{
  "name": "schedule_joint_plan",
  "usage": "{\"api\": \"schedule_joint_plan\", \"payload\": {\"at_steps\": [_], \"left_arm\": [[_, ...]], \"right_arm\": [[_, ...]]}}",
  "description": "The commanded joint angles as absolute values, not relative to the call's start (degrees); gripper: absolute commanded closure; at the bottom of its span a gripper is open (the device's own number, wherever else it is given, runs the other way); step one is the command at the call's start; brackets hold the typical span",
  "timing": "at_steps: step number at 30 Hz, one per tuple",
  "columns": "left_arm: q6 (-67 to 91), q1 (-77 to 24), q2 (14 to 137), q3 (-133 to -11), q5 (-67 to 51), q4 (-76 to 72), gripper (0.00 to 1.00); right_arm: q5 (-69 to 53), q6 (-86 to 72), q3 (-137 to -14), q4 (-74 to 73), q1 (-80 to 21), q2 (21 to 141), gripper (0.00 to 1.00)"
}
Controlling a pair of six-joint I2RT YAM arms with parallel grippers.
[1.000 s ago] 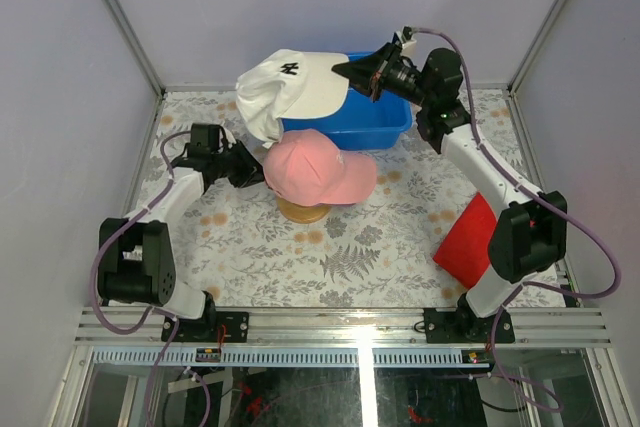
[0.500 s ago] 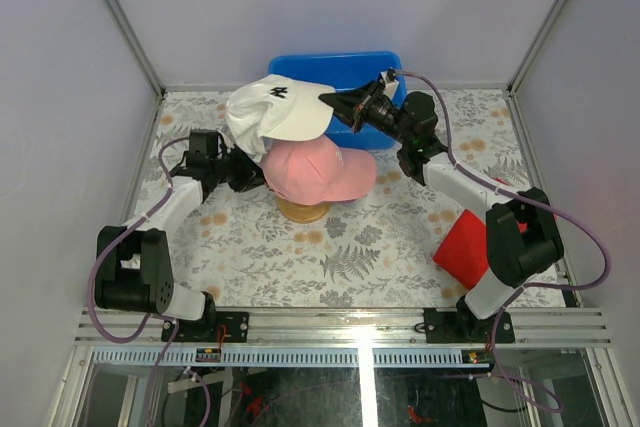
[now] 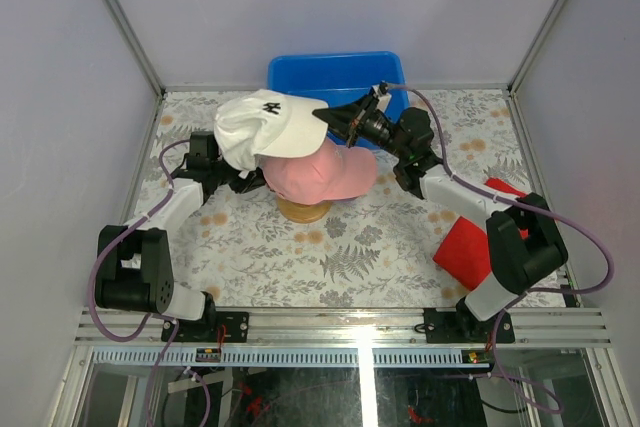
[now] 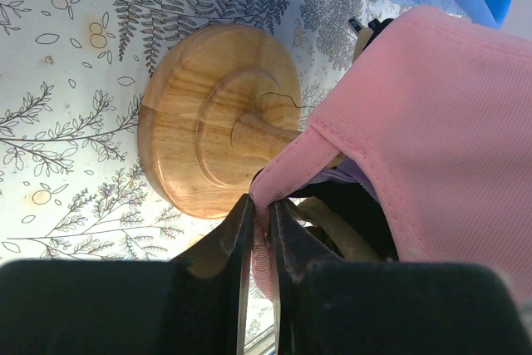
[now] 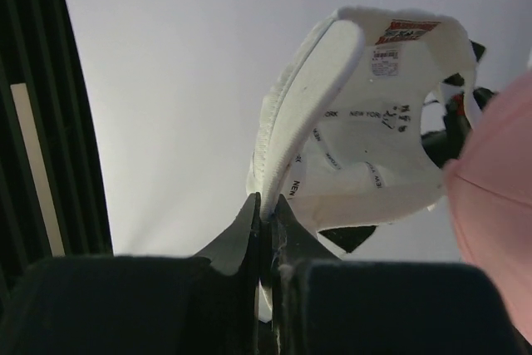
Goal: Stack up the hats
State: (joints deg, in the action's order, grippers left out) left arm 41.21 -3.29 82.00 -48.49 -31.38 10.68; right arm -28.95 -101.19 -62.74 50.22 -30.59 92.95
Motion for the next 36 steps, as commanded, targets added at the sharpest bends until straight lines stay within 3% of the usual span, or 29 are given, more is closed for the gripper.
{"api": "schedule_joint_plan", "payload": {"at_steps": [1,16,36], "left_arm": [[40.61,-3.3,83.24,-48.25,-29.79,11.07,1.0],[40.45,-3.14,84.02,-47.94,-30.08,10.9,1.0],[39.96,-3.11,86.17,-48.24,-29.99,10.55,1.0]], "right_arm": [[-29.47,-100.13,-57.71,53.07,-30.49,88.27,1.0],[-40.11,-85.31,-49.01,35.19,-19.07,80.62,1.0],[-48.48,-71.88,-47.88,21.84,-14.43,82.0,1.0]]}}
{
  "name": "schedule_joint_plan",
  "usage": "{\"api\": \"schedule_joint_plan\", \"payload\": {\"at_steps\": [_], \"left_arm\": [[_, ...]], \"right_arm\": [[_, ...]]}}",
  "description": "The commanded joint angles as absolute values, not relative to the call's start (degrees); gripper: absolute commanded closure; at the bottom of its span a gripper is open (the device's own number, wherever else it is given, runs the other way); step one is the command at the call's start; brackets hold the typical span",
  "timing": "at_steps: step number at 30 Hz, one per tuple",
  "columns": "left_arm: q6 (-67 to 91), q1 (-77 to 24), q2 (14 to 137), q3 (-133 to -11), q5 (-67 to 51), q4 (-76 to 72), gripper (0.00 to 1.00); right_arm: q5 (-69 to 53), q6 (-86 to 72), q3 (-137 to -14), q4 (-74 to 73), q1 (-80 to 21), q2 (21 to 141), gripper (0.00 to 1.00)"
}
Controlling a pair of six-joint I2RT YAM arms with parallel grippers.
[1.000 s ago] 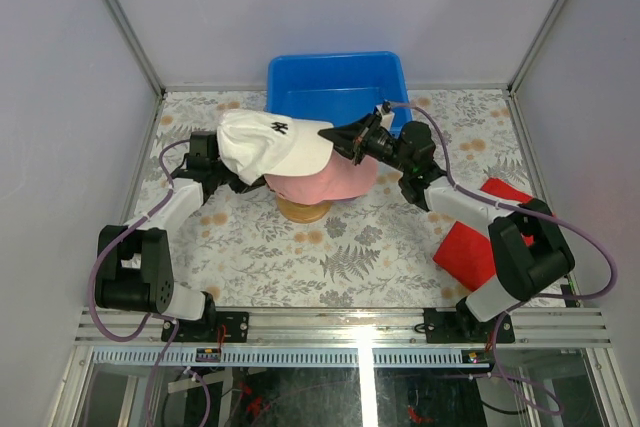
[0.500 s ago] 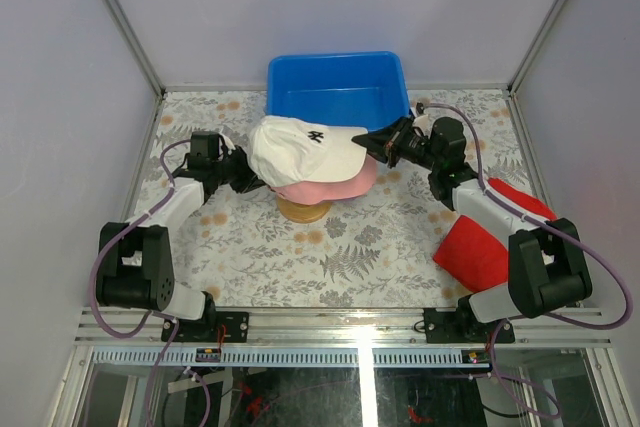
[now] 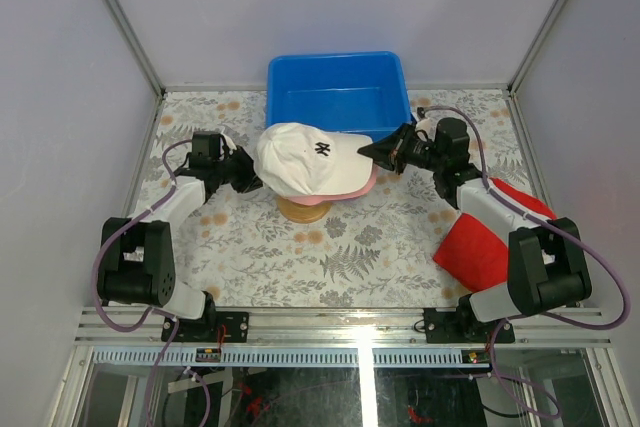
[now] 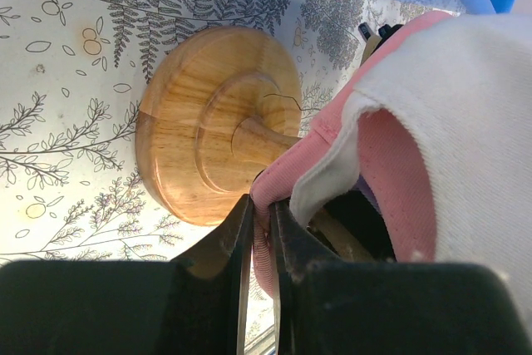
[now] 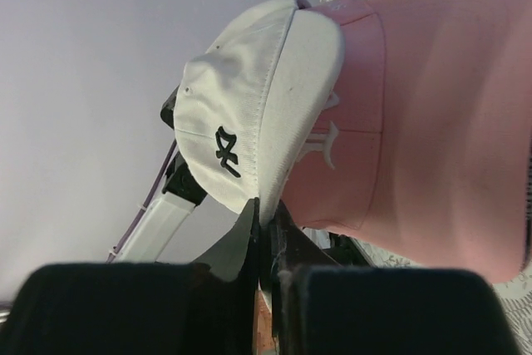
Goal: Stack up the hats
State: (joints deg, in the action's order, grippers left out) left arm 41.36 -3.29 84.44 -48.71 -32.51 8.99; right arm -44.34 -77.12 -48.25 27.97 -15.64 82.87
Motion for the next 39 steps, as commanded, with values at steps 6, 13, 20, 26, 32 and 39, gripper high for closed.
{"api": "schedule_joint_plan", "payload": {"at_steps": [6,13,20,26,32,39], "left_arm": [[40.2,-3.11,86.06,-47.56,-30.05,10.15,1.0],[39.39,-3.12,85.73,-47.31,-29.64,11.02,1.0],[39.54,-2.81,85.79,-46.24,-29.79,10.38,1.0],[41.88,0.08,83.06,-45.59,-35.17,7.57,1.0],[48.93,3.91,76.57,-42.7,-45.07,-2.13,1.0],[54.27,6.51,73.04,-40.34,-49.36,-6.35,0.89]], "right_arm": [[-44.88,-75.12,-41.23,29.03,-14.41,80.85,1.0],[-47.0,-71.22,-40.86,26.75,-13.56,84.37,1.0],[-48.52,-69.17,-40.43,25.49,-11.51,86.22,1.0],[-49.1,-67.74,-42.59,23.67,-11.46,87.11,1.0],[-49.31,-65.25,-46.35,19.73,-11.54,88.52,1.0],[-49.07,-63.68,-48.34,16.92,-11.72,89.21,1.0]]}}
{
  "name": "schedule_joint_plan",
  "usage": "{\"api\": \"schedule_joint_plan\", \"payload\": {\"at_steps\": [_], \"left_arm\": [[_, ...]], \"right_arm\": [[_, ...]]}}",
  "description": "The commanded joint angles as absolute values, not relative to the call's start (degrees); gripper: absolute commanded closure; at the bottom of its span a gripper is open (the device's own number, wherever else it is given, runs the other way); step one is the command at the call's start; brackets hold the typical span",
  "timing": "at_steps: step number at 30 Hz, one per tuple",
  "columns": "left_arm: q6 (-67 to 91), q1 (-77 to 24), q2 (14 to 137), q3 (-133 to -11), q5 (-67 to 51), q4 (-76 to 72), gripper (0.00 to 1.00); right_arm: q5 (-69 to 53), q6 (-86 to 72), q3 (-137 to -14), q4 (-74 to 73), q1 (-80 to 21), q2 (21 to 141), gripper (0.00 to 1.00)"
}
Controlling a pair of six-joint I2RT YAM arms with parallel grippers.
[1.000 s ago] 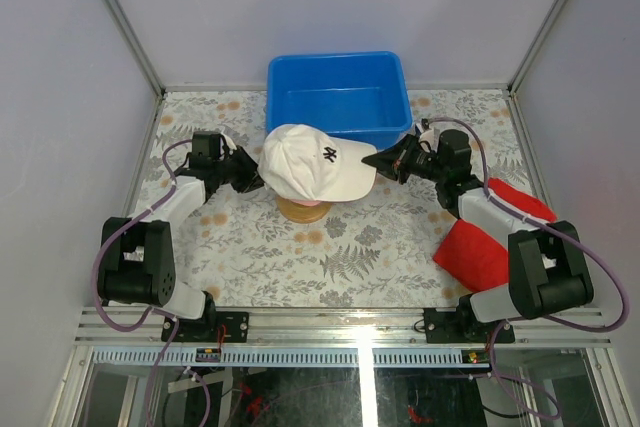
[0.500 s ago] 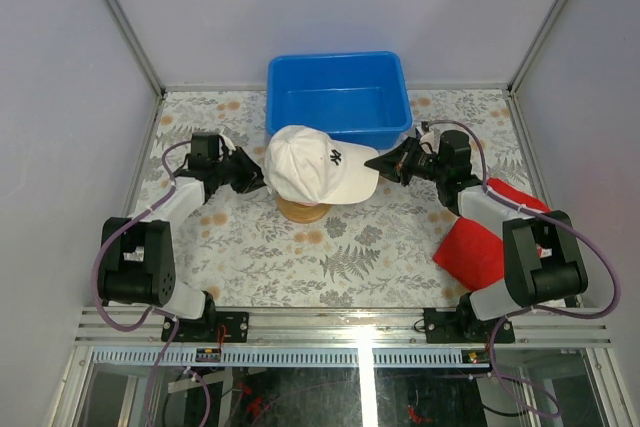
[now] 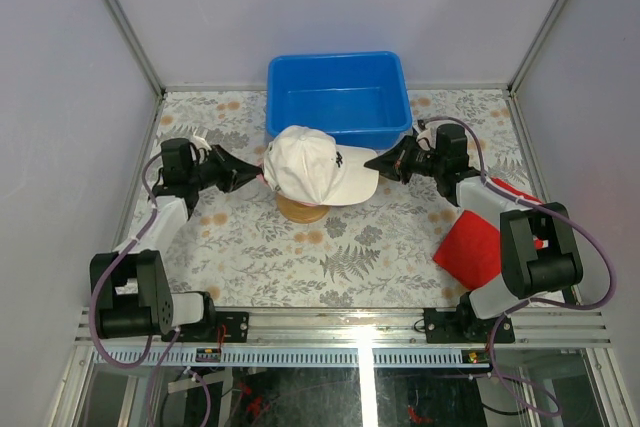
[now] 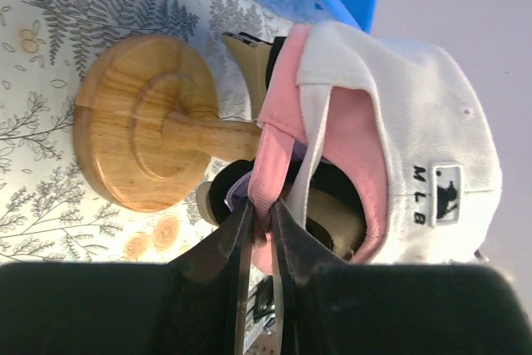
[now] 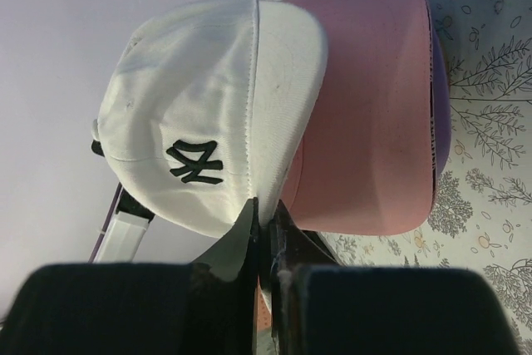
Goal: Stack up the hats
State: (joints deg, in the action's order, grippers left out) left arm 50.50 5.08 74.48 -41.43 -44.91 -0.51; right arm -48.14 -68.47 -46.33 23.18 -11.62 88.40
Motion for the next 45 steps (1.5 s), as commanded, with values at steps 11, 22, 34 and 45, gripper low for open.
{"api": "schedule_joint_plan", "payload": {"at_steps": [11,22,34,45], "left_arm": [[58.2,12.64,70.3,-36.34,-52.73,-9.66,0.65],[60.03,12.39,70.31,-37.9,-53.1,-9.53,0.59],[63.37,7.47,71.61,-39.36,-50.49,-12.54,0.68],[63.08,3.83,73.59,-38.87,-48.05,-13.09,0.69]], "right_arm": [[-48.26,-63.0,-48.53,15.65,-12.6,88.83,1.0],[-47.82,-62.75,-48.8,15.02,-13.06,88.69,1.0],[-47.89,-62.85,-47.93,15.33,-13.11,88.33,1.0],[-47.98,-63.28,-47.64,15.9,-13.11,88.24,1.0]]}}
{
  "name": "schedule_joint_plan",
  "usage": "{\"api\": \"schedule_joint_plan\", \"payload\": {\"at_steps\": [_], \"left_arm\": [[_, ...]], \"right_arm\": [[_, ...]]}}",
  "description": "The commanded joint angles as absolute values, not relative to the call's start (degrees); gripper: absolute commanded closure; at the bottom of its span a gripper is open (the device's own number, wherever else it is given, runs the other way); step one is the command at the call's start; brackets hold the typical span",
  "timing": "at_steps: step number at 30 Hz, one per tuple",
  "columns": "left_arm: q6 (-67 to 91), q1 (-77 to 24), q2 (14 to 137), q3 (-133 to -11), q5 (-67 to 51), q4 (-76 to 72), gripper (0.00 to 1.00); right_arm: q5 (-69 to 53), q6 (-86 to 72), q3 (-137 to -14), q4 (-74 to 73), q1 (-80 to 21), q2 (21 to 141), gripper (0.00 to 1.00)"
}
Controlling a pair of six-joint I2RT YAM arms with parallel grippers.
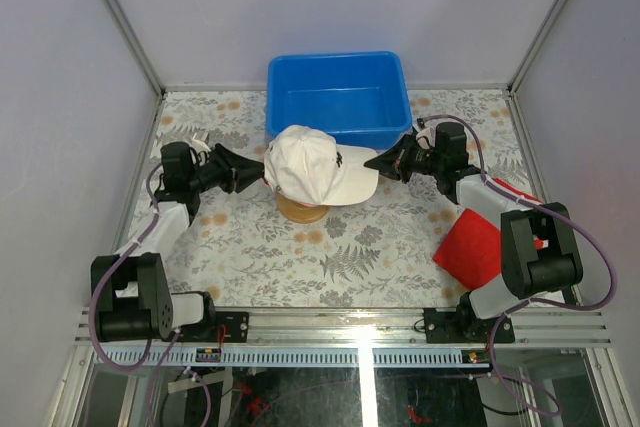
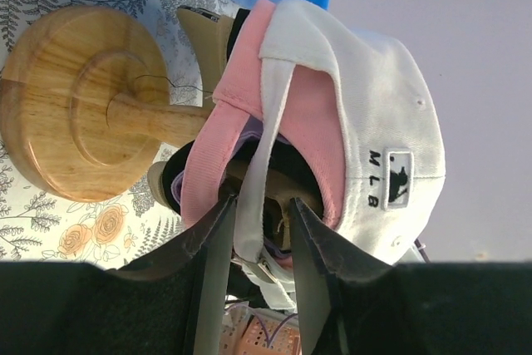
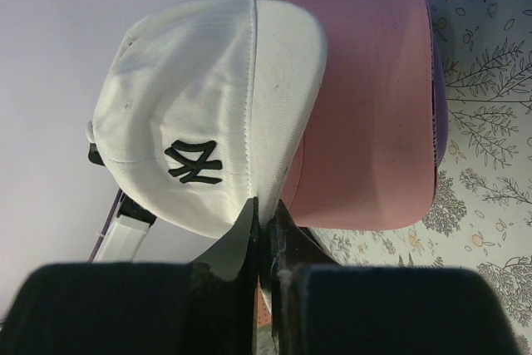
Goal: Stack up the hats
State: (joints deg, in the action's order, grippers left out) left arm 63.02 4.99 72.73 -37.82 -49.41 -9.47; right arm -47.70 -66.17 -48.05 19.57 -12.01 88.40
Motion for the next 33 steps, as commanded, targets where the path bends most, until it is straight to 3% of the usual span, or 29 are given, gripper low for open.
{"api": "schedule_joint_plan", "payload": {"at_steps": [1,8,14,33], "left_arm": [[62.96,3.51,73.83,-38.77,-47.73,-13.03,0.69],[62.03,1.93,77.34,-38.98,-45.29,-13.71,0.68],[59.9,1.49,79.69,-39.32,-43.41,-12.15,1.0],[47.9,3.56,84.79,-34.27,-41.47,-5.51,1.0]], "right_arm": [[-47.99,-63.31,-47.52,15.99,-13.12,88.24,1.0],[-48.33,-63.8,-47.63,16.22,-13.1,87.98,1.0],[-48.29,-63.13,-47.41,15.74,-13.13,88.5,1.0],[-46.4,-53.0,-45.24,10.82,-10.03,95.8,1.0]]}}
